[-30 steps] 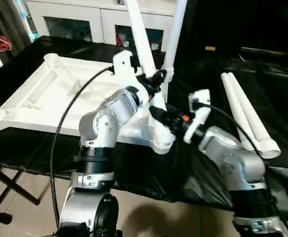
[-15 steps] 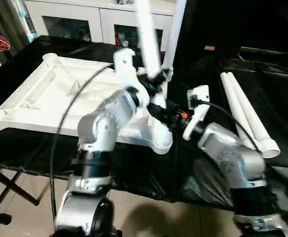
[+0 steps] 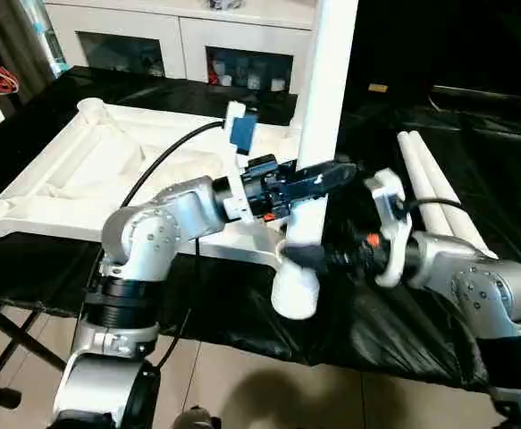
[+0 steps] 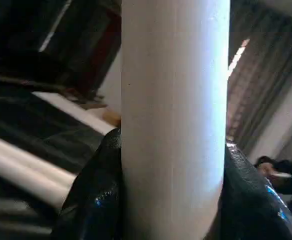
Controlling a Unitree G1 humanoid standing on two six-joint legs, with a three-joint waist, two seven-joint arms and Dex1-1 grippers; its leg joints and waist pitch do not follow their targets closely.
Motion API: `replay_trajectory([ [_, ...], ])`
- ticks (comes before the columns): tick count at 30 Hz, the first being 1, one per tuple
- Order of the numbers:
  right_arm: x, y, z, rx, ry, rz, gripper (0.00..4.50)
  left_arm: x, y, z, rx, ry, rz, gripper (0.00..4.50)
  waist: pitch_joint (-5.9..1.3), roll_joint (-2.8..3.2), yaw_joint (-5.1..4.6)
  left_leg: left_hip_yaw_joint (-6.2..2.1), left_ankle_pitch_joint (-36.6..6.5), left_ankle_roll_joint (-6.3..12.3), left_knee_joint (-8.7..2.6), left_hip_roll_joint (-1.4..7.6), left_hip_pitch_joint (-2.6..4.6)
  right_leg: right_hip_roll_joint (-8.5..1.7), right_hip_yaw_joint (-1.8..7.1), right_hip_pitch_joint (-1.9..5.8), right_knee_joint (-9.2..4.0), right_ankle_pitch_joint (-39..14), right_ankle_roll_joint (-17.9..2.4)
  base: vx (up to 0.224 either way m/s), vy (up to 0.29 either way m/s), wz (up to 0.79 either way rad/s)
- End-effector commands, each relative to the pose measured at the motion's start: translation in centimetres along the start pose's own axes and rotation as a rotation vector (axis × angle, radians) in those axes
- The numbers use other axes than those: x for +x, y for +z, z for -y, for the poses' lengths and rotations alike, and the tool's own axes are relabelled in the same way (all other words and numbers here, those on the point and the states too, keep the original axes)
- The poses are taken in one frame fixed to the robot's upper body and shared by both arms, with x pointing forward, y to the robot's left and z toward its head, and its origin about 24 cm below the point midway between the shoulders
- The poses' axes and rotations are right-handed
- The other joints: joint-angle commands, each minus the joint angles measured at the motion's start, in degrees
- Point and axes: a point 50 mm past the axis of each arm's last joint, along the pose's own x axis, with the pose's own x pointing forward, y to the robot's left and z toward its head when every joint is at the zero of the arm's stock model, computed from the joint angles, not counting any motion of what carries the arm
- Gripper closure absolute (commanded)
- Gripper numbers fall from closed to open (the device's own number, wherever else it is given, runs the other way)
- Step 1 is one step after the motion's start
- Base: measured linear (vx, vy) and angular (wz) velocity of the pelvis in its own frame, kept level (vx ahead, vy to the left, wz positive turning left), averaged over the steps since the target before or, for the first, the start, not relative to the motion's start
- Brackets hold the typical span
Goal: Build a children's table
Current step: Pick table leg
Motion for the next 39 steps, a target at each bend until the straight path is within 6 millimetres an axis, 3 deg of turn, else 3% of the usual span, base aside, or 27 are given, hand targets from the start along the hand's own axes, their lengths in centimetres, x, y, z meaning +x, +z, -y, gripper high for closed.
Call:
replay_trajectory([
  [1, -0.2, 0.0, -0.1, -0.003, -0.003, -0.032, 1.62, 0.7, 0.8, 0.9, 0.007, -0.091, 0.016, 2.62, -4.66, 0.0, 0.23, -2.46, -4.31, 2.88, -3.37, 4.57, 0.83, -6.72, 4.25, 3.65, -4.27, -13.46, -5.95, 0.0, 0.0, 0.0],
  [6, 0.1, 0.0, -0.1, 0.001, 0.021, -0.04, 1.93, 0.8, 0.7, 1.1, 0.006, -0.129, 0.015, 2.62, -4.7, -0.04, 0.26, -2.47, -4.16, 2.81, -3.35, 4.56, 0.83, -6.72, 4.27, 3.66, -4.25, -13.17, -6.18, 0.0, 0.0, 0.0],
  [7, 0.2, 0.0, -0.1, 0.001, 0.023, -0.039, 2.19, 0.8, 0.8, 1.1, 0.006, -0.132, 0.017, 2.62, -4.76, -0.04, 0.3, -2.48, -4.04, 2.72, -3.32, 4.58, 0.83, -6.78, 4.29, 3.71, -4.19, -13.08, -6.21, 0.0, 0.0, 0.0],
  [10, 0.3, 0.1, -0.1, -0.003, 0.032, -0.032, 2.31, 0.7, 0.9, 1.1, -0.003, -0.147, 0.023, 2.62, -4.83, 0.54, 0.4, -2.61, -4.36, 2.5, -3.31, 4.64, 0.88, -6.75, 4.24, 3.68, -4.08, -12.62, -6.42, 0.0, 0.0, 0.0],
  [12, 0.3, 0.2, -0.1, -0.005, 0.031, -0.027, 2.52, 0.8, 0.8, 1.0, -0.01, -0.143, 0.021, 2.63, -4.82, 0.32, 0.33, -2.59, -4.58, 2.34, -3.34, 4.68, 0.89, -6.7, 4.23, 3.71, -4.1, -12.22, -6.63, 0.0, 0.0, 0.0],
  [20, 0.5, 0.1, -0.1, -0.015, 0.005, 0.006, 2.6, 0.7, 0.7, 0.8, -0.025, -0.11, 0.042, 2.63, -4.83, 0.64, 0.56, -2.63, -5.28, 1.84, -3.34, 4.71, 0.98, -6.76, 4.23, 3.66, -4.11, -12.16, -7.01, 0.0, 0.0, 0.0],
  [22, 0.5, 0.2, -0.1, -0.018, -0.004, 0.021, 2.61, 0.6, 0.6, 0.8, -0.029, -0.099, 0.045, 2.63, -4.82, 0.45, 0.66, -2.6, -5.59, 1.77, -3.34, 4.69, 0.95, -6.76, 4.25, 3.71, -4.17, -12.54, -6.88, 0.0, 0.0, 0.0],
  [23, 0.6, 0.2, 0.0, -0.02, -0.007, 0.023, 2.61, 0.6, 0.6, 0.7, -0.023, -0.088, 0.046, 2.07, -4.83, 0.51, 0.74, -2.61, -5.58, 1.75, -3.34, 4.69, 0.95, -6.79, 4.26, 3.71, -4.12, -12.64, -6.85, 0.0, 0.0, 0.0],
  [30, 0.8, 0.5, 0.3, -0.053, -0.071, 0.051, 2.61, 0.6, 0.7, -0.6, 0.118, 0.165, 0.031, 1.6, -4.84, 0.38, 0.82, -2.71, -5.52, 1.22, -3.42, 4.85, 1.02, -6.75, 4.31, 3.59, -4.19, -13.05, -5.44, 0.0, 0.0, 0.0],
  [32, 0.8, 0.8, 0.6, -0.076, -0.116, 0.065, 2.61, 0.5, 0.9, -1.7, 0.191, 0.37, -0.006, 1.6, -4.85, 0.38, 0.81, -2.77, -5.34, 1.22, -3.45, 4.88, 0.96, -6.73, 4.31, 3.61, -4.17, -12.85, -5.16, 0.0, 0.0, 0.0],
  [36, 0.9, 1.1, 0.7, -0.097, -0.158, 0.082, 2.62, 0.3, 1.6, -2.8, 0.219, 0.584, 0.025, 1.75, -4.9, 0.12, 0.86, -2.64, -5.05, 1.29, -3.28, 4.73, 0.94, -6.74, 4.29, 3.67, -4.16, -12.74, -5.09, 0.0, 0.0, 0.0],
  [39, 0.9, 1.2, 0.8, -0.108, -0.177, 0.085, 2.62, 0.4, 1.9, -3.0, 0.213, 0.642, 0.068, 1.94, -4.93, 0.0, 0.88, -2.6, -4.48, 1.86, -3.14, 4.58, 0.8, -6.75, 4.23, 3.76, -4.17, -12.3, -5.09, 0.0, 0.0, 0.0],
])
